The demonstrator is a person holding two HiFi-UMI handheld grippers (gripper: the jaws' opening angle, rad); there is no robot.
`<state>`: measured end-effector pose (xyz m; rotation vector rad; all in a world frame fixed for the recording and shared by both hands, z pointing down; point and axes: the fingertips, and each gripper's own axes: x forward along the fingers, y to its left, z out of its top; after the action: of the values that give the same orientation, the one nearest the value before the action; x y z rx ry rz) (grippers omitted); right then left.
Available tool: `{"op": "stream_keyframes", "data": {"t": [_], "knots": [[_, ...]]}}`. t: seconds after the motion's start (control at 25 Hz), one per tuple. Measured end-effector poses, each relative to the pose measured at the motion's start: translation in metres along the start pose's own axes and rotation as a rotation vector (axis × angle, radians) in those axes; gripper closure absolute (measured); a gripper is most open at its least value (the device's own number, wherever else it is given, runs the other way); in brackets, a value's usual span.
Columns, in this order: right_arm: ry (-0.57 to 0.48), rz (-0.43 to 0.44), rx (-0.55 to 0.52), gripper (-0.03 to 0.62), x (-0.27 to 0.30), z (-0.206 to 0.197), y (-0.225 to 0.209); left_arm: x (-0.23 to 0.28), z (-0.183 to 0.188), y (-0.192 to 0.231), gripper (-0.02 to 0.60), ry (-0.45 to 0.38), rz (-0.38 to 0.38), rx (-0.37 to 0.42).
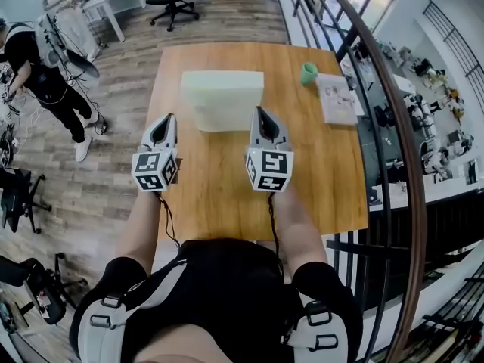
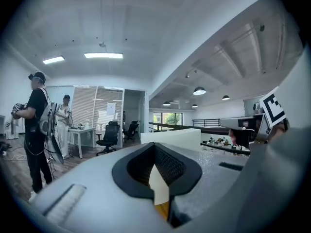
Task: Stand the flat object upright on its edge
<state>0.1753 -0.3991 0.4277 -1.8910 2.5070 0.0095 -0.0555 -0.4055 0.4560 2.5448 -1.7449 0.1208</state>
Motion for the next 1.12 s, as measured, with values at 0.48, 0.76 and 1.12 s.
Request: {"op": "stream_keyframes", "data": {"t": [0.48, 0.76, 1.12], "knots": [[-0.03, 0.028, -0.03, 0.589, -0.062, 0.003, 0.027, -0.07, 0.003, -0.037, 0.577, -0.006, 0.003, -0.014], [-0.053, 0.029, -0.007, 0.589, -0.071, 0.014, 0.027, -0.075, 0.004, -0.038, 0.577, 0.003, 0.012, -0.02], [-0.068, 0.042, -0.013, 0.589, -0.085, 0.012, 0.028, -0.083, 0.003, -0.045, 0.577, 0.008, 0.012, -0.009]]}}
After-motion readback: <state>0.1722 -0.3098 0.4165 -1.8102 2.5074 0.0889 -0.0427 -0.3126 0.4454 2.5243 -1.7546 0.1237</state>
